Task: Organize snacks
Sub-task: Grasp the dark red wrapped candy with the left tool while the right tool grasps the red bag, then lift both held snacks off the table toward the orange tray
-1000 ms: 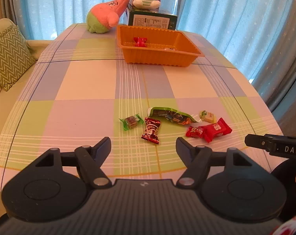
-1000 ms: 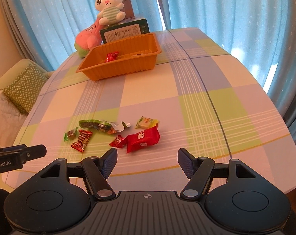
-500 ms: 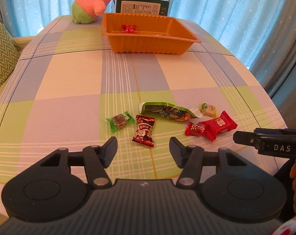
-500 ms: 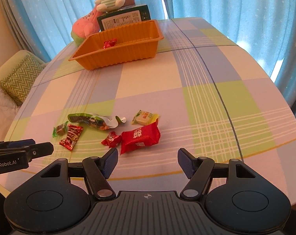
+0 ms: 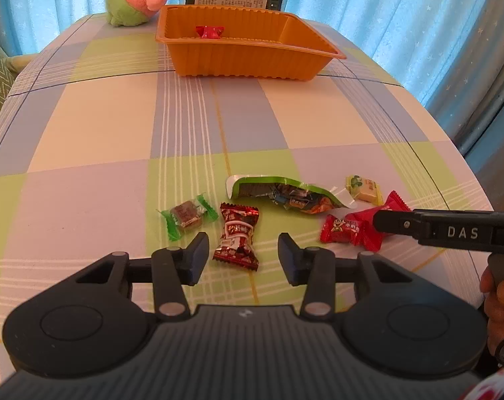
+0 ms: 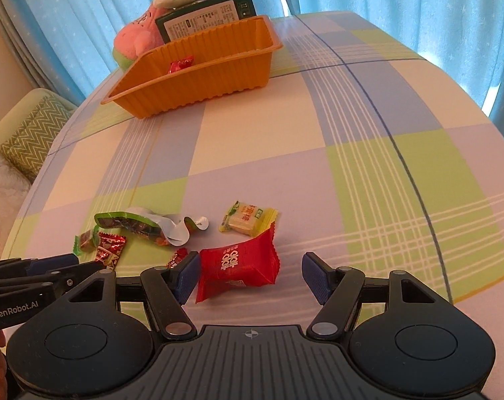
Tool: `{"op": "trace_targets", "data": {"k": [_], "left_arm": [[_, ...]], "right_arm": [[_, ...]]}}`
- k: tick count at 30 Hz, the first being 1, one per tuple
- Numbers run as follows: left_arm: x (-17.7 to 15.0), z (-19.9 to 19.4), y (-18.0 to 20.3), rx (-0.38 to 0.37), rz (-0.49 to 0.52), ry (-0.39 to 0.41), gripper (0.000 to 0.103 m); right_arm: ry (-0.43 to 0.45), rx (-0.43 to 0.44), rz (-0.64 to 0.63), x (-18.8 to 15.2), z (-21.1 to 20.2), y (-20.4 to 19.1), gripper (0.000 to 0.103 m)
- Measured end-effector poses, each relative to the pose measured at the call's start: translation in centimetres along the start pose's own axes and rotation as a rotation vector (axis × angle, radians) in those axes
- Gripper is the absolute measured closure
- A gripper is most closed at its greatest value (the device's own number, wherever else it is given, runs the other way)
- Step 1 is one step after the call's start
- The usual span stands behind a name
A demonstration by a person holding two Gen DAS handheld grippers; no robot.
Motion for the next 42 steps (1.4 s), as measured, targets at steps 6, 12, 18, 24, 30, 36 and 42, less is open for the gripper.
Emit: {"op": "trace_targets", "data": {"k": [6,12,18,24,30,36,42], "left_arm": [[0.6,1.3,0.2,0.008,0.029,-0.014,0.071],[0.6,2.2,0.1,0.039,0.055,-0.033,0.081],[0.4,2.1,0.3,0.044,0.077,-0.032,0.084],[-0.2,1.5,0.4,0.039,0.058,-0.028,0.085],[-0.8,0.4,0.5,0.030,0.039,-0.019,0.085],[-1.0,-1.6,0.7,0.022,0.028,0.007,0.085],[-1.0,-3.6,1.0,0.019,0.024,0.037,0.085]], "right_arm": [[0.004,0.010,-0.009,-0.1,0.6,-0.3,0.042],[0.001,0.010,-0.030,-0.1,0.9,-0.9,0.058],[0.002,0.020,-0.026,-0.6,0.6,-1.5,0.076],[0.033,0.010,-0.025,-0.6,-0.7,-1.8,0.083],[0.067,-0.008,-0.045,-0.4,-2.4,-2.3,0.084],[0.092,-0.007,-0.062,-0.4,-3.8,-3.2,0.084],[0.109,0.000,-0.086,-0.4,-5.2,-4.5,0.084]]}}
Point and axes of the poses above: each gripper's, at about its wrist camera, not at the fingertips, and z roughly the way its jaws point, y to its right, x to its top, the point moved 9 cm from there along z, roughly the way its jaws point, and after that the axes turned 9 degrees about -y, right-handed, at the moved point
